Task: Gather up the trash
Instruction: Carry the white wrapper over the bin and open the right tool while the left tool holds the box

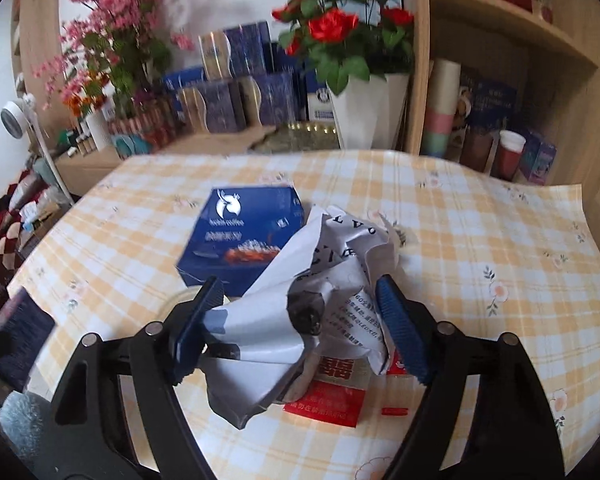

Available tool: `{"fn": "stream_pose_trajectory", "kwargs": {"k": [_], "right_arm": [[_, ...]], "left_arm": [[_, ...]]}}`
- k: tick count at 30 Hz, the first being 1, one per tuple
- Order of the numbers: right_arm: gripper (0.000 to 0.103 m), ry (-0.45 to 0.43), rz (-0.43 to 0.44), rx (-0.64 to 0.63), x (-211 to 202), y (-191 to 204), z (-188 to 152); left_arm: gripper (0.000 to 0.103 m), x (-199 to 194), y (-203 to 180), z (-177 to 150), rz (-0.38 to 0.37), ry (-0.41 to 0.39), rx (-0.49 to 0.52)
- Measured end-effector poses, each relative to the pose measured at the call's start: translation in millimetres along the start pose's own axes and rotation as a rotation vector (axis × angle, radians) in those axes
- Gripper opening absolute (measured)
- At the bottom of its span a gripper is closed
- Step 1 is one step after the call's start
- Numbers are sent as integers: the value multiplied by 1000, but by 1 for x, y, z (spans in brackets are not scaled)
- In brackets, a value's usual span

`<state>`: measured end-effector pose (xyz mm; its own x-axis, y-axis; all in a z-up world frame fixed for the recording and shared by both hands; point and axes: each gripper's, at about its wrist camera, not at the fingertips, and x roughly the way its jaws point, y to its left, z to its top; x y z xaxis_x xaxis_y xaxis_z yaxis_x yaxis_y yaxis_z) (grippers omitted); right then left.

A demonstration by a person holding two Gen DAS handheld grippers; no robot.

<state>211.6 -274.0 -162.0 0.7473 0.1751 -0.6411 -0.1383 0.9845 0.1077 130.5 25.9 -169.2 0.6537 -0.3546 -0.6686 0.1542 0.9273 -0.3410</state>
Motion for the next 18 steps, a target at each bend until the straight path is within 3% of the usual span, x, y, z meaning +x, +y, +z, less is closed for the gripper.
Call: {"fn": "stream_pose_trajectory", "kwargs": {"k": [7,18], "right_arm": [[76,-66,27,39,-31,-6,10],[74,-76,114,59,-78,12,4]], "left_arm": [[80,-10,-5,-3,-24,-6,7],[80,-36,-7,-11,-39,-18,28]]}}
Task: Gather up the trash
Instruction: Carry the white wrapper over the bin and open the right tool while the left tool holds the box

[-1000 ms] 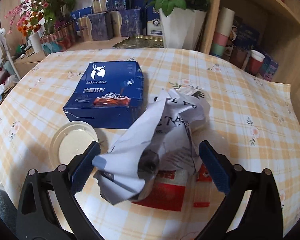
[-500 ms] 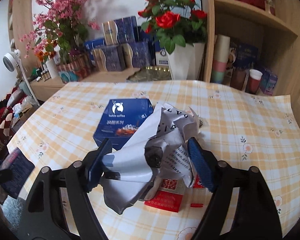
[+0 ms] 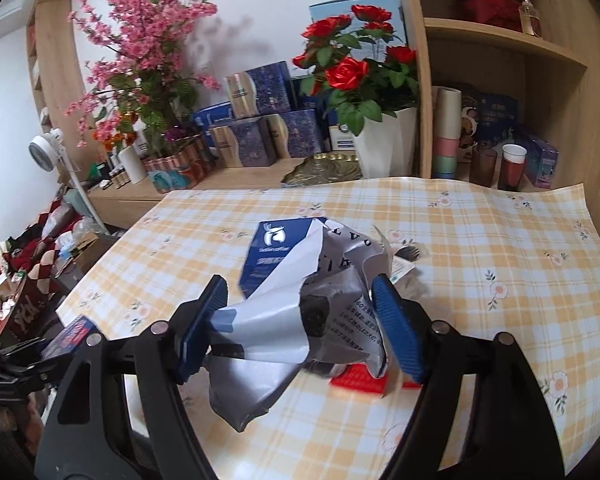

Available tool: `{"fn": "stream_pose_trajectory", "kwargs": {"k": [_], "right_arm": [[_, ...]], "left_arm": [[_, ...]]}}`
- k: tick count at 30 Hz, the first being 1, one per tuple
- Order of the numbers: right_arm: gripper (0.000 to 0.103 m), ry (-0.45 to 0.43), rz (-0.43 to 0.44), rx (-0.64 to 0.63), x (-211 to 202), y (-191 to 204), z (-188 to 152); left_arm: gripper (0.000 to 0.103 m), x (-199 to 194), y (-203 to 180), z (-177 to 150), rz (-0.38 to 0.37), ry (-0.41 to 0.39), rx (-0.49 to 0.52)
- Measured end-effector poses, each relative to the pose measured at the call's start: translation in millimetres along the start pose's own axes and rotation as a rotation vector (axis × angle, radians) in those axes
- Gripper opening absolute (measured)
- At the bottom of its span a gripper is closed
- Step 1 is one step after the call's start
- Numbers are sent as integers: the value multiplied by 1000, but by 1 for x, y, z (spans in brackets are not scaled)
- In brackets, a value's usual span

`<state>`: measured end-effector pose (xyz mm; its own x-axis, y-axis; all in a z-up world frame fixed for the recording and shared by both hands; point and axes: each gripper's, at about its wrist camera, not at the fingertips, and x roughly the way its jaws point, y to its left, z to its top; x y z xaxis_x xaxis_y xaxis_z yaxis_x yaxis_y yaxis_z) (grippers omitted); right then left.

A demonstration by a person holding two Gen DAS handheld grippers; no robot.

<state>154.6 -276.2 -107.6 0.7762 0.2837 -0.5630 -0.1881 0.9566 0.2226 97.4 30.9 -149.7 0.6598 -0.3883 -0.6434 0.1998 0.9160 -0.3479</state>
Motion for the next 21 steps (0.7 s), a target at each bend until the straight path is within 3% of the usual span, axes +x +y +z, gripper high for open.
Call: {"fn": "stream_pose_trajectory", "kwargs": {"k": [10,13,21], "right_arm": [[60,63,105,16,-39,42,-45],[60,110,63,-48,-40,58,-65],[60,170,40,7,-50,54,-99]], "left_arm": [[80,-31,7,-14,-12,-8,-11],[80,-42,10,-20,-17,-15,-16],[80,-59,20,-32,-20,-22,-36]]}}
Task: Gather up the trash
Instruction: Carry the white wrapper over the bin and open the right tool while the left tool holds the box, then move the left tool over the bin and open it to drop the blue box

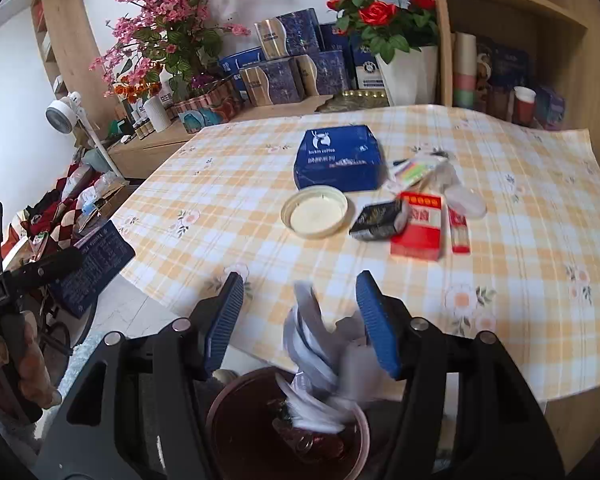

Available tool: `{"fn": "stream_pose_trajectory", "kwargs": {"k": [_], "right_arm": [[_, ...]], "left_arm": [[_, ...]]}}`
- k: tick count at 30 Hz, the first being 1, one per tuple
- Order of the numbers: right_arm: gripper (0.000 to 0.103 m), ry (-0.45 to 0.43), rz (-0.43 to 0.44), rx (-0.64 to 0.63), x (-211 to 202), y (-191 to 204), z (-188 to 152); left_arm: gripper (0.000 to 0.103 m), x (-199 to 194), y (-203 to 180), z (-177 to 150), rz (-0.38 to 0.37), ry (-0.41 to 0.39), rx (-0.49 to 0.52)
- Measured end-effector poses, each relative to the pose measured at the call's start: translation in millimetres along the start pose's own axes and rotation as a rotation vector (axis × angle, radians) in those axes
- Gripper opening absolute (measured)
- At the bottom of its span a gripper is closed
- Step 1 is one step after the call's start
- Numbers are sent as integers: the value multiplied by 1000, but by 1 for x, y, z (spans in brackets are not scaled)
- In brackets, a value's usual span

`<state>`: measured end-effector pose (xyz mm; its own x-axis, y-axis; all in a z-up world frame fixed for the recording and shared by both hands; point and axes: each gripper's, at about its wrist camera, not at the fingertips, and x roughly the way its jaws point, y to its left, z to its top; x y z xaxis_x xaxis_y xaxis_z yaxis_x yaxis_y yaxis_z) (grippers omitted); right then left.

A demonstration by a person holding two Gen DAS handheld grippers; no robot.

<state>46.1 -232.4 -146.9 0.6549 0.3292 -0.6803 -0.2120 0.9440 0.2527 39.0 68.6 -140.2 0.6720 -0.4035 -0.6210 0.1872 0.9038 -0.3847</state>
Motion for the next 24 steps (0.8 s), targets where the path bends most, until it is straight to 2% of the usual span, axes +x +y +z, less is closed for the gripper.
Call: {"fn": "stream_pose_trajectory", "kwargs": {"k": [5,11,13,18,24], "right_arm": [[60,42,-30,37,7,-13,-16],[61,39,-30,87,5,-21,-30],[75,38,-51,78,3,-21,-33],[94,7,-82,96,-4,-25,-38],[97,-21,-91,126,-11,-34,-38]], "left_arm": [[80,2,2,-4,-5,21,-9],[80,8,-4,-10,-9,43,18],[80,15,-7,-15,-18,73,30],[80,36,-24,-34,-31,168,125],[80,75,-42,-70,-41,331,268]]}}
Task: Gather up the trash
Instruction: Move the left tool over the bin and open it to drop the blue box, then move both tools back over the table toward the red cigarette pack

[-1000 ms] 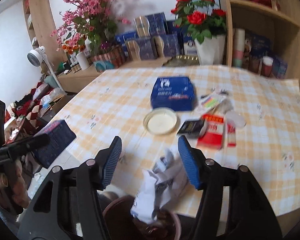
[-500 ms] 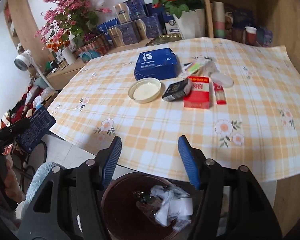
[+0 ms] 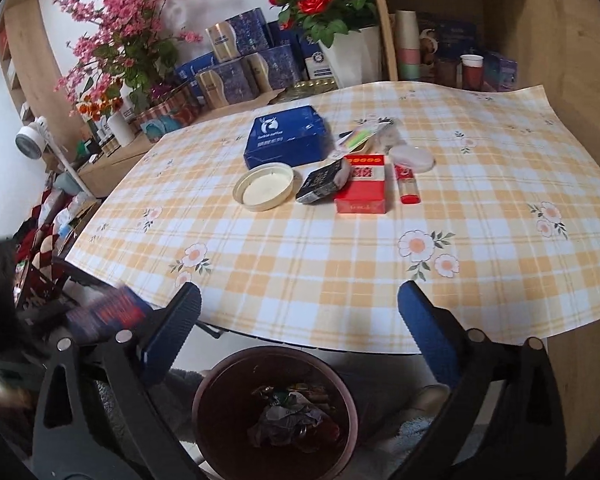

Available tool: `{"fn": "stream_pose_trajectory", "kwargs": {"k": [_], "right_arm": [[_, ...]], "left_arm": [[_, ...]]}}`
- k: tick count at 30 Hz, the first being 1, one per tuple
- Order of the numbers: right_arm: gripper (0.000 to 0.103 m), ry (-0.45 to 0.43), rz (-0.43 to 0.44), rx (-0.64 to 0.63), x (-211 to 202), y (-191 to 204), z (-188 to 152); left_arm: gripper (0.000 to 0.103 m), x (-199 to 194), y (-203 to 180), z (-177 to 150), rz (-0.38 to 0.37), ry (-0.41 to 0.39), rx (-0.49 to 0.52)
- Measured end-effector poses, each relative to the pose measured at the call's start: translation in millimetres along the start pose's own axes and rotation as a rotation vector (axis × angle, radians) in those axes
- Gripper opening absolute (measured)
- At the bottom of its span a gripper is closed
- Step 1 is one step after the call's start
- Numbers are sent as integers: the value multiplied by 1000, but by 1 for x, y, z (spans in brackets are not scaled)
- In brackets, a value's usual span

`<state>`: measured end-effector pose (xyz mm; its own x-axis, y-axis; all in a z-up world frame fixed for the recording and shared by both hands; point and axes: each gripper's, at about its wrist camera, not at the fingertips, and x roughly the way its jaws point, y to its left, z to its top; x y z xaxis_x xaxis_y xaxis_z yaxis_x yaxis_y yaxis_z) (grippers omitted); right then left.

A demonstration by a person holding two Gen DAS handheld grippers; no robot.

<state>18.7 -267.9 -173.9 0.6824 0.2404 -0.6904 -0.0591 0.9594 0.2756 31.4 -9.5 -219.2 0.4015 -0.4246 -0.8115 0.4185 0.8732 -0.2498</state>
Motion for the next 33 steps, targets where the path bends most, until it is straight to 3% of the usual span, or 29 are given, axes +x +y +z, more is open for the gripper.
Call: {"fn": "stream_pose_trajectory", "kwargs": {"k": [7,12,18,26,29,33], "right_arm": [[97,-32,-10,54,-9,-17,7],[97,-39,-12,61,-14,-23,7],[97,-32,-18,66,-14,-27,4],[97,-23,-50,36,-15,-23,4],[97,-21,-56,22,-15,-21,5],[97,-16,-63,17,-14,-21,4]], "left_arm": [[81,60,-8,-19,-34,213,41],[92,70,-3,-19,-25,216,24],[93,43,22,-5,-26,86,-109],[95,-31,49,16,126,-220,-229],[96,-46,58,18,158,-291,-282],[96,-45,77,8,167,-285,-389]]}}
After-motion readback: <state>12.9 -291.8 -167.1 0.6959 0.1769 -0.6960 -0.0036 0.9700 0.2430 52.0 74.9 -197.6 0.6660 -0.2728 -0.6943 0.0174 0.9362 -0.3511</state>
